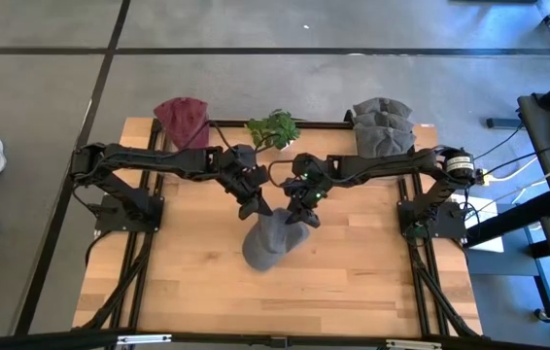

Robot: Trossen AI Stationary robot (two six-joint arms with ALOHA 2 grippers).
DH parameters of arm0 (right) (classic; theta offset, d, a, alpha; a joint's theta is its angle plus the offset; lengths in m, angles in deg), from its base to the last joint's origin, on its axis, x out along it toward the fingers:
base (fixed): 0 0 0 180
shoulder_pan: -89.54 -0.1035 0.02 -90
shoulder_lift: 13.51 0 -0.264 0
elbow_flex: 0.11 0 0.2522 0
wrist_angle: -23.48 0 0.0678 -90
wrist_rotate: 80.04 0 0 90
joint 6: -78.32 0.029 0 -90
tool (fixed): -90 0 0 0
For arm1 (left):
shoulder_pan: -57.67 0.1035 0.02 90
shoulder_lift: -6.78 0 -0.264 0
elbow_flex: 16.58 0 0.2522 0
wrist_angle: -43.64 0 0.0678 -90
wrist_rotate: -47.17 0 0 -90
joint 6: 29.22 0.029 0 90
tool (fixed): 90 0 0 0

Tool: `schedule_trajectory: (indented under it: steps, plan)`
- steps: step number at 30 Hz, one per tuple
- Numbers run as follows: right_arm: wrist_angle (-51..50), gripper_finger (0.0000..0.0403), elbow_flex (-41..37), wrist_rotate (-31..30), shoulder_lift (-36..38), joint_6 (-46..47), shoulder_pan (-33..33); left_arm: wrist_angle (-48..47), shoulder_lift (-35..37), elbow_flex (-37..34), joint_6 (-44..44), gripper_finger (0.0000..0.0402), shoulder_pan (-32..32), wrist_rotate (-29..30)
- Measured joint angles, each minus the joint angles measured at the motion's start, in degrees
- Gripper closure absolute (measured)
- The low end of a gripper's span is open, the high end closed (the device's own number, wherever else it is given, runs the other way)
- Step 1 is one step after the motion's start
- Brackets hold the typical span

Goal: Pick & Place hat
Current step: Put the gray cap into the right transparent bin

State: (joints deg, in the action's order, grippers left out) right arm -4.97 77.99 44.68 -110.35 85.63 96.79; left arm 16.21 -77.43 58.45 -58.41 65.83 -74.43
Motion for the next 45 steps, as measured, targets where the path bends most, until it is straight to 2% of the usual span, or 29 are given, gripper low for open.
schedule_trajectory:
  steps: [11, 16, 22, 27, 32, 39, 45]
  plan:
    - [1.0, 0.0322, 0.0, -0.1, 0.5, 1.6, 0.0, -1.0, 0.0, 0.0, 0.9, 0.0399, 0.0, 0.0]
    - [0.5, 0.0372, 0.0, -1.0, 1.3, 2.9, 0.0, -1.3, 0.0, 0.0, 0.8, 0.0390, 0.5, 0.0]
    - [-4.2, 0.0374, 3.1, -1.4, 1.4, 1.6, 0.0, -1.5, 0.0, 0.0, 1.7, 0.0379, 0.7, -0.1]
    - [-14.7, 0.0373, 9.1, -5.3, 1.4, -3.0, 0.0, -3.0, 2.1, 0.0, 2.6, 0.0344, 1.8, 1.4]
    - [-28.6, 0.0373, 17.5, -11.0, 1.4, -9.3, 0.0, -7.4, 7.2, 0.0, 7.3, 0.0317, 4.1, 4.8]
    - [-47.7, 0.0373, 33.3, -21.3, 1.4, -16.7, 0.1, -11.9, 13.2, 0.0, 11.6, 0.0316, 5.1, 17.8]
    - [-62.3, 0.0373, 47.4, -32.9, 1.4, -19.9, 0.3, -15.6, 15.0, 0.0, 12.4, 0.0312, 5.1, 21.0]
